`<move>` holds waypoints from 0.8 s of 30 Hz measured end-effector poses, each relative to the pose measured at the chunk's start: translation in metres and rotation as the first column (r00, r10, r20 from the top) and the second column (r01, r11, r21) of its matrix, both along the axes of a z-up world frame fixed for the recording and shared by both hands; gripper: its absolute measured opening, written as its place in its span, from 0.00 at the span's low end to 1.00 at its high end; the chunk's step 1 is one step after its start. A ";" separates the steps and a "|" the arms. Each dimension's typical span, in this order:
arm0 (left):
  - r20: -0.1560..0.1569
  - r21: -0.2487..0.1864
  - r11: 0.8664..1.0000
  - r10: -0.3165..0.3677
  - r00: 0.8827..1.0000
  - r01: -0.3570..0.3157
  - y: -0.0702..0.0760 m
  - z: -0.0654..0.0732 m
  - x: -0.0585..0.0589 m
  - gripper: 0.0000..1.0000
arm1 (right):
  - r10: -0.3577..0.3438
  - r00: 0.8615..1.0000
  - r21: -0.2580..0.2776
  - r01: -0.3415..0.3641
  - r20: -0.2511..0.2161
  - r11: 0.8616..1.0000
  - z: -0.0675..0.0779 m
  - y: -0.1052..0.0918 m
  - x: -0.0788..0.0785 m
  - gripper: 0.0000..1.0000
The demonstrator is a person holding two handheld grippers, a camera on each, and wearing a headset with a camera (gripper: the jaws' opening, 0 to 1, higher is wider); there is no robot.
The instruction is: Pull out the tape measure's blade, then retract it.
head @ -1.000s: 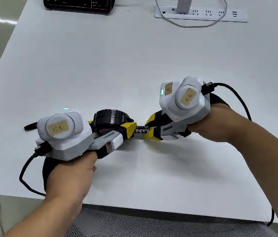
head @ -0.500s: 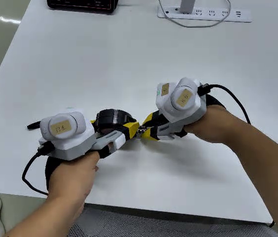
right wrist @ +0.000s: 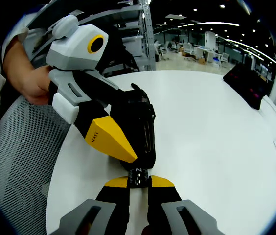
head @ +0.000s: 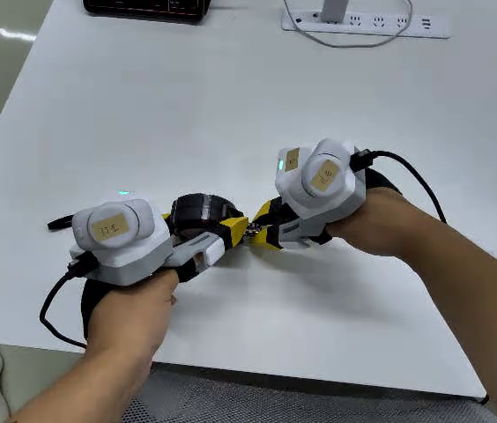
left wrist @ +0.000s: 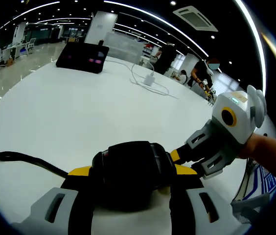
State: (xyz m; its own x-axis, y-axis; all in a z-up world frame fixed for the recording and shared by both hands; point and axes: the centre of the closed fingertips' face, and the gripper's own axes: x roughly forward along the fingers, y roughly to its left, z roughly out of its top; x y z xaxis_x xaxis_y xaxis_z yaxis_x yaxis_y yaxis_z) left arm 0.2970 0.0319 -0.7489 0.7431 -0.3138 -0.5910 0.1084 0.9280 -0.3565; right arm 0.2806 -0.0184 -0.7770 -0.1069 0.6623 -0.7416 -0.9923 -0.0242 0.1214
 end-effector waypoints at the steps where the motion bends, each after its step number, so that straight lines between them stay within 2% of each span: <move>1: 0.000 0.000 1.000 -0.001 1.000 0.001 0.000 0.000 0.000 0.58 | -0.001 1.000 0.001 0.001 0.000 1.000 0.000 0.000 0.000 0.09; 13: 0.000 -0.002 1.000 0.000 1.000 0.000 0.001 0.000 0.001 0.58 | -0.013 1.000 0.021 0.013 -0.001 1.000 -0.001 0.003 0.000 0.10; 16: -0.007 0.001 1.000 -0.001 1.000 0.001 0.001 0.000 0.001 0.59 | 0.005 1.000 0.013 -0.005 0.025 1.000 -0.001 0.003 -0.002 0.11; 18: -0.009 0.005 1.000 -0.006 1.000 0.006 0.001 -0.001 0.001 0.59 | -0.006 1.000 0.006 0.006 0.016 1.000 -0.001 0.003 -0.002 0.12; 23: -0.007 0.010 1.000 -0.019 1.000 0.019 0.000 -0.001 0.001 0.60 | 0.003 1.000 0.005 -0.003 0.024 1.000 0.000 0.002 -0.002 0.12; 24: 0.004 0.025 0.999 -0.031 1.000 0.031 0.000 0.000 0.001 0.60 | 0.004 1.000 0.005 -0.004 0.022 1.000 0.000 0.002 -0.002 0.12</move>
